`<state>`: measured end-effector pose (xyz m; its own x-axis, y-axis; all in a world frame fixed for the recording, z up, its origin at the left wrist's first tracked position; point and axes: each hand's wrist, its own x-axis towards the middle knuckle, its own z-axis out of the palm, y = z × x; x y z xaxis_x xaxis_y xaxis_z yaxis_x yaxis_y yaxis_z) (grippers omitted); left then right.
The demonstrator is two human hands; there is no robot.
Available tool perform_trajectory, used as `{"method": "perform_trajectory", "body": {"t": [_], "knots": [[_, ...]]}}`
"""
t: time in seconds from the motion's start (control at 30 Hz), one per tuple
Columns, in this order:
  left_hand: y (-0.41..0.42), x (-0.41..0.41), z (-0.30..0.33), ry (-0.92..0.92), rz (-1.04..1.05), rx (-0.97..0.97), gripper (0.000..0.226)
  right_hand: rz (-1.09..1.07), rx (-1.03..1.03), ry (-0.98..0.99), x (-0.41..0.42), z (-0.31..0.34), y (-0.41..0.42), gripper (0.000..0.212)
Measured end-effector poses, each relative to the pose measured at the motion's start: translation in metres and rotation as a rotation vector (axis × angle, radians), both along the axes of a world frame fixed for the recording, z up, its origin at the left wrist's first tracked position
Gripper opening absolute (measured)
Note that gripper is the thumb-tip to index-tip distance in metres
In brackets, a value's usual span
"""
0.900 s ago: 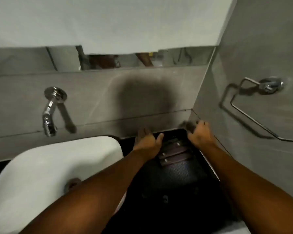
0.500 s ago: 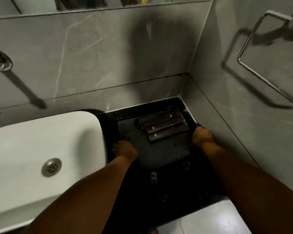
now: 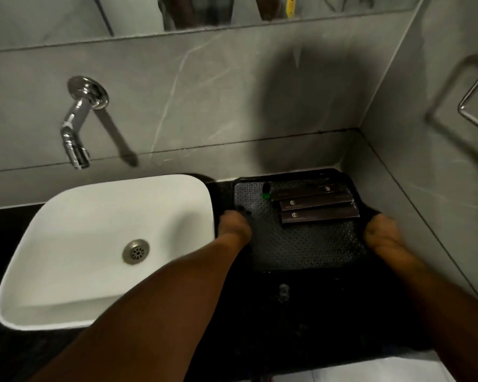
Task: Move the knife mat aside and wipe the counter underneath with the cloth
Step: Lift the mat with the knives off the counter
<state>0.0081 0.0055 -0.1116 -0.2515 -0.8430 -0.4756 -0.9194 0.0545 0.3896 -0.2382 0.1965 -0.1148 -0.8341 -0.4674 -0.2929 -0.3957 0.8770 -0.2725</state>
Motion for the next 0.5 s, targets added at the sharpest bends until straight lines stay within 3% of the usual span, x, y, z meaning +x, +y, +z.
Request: {"method": "perform_trajectory", "body": {"t": [0.17,0.3,0.43,0.5], "knots": [[-0.014,0.006,0.056,0.051,-0.031,-0.046,0.031,-0.05,-0.089,0.043,0.014,0.053,0.001,0.023],[-0.029,0.033,0.092,0.087,-0.004,-0.092,0.038,-0.068,-0.146,0.066,0.032,0.102,-0.001,0.024],[-0.054,0.089,0.112,0.106,0.047,-0.185,0.037,0.003,-0.153,-0.01,0.077,0.139,-0.019,0.015],[-0.068,0.136,0.119,0.092,0.095,-0.189,0.035,0.043,-0.15,-0.076,0.112,0.147,-0.04,0.021]]}}
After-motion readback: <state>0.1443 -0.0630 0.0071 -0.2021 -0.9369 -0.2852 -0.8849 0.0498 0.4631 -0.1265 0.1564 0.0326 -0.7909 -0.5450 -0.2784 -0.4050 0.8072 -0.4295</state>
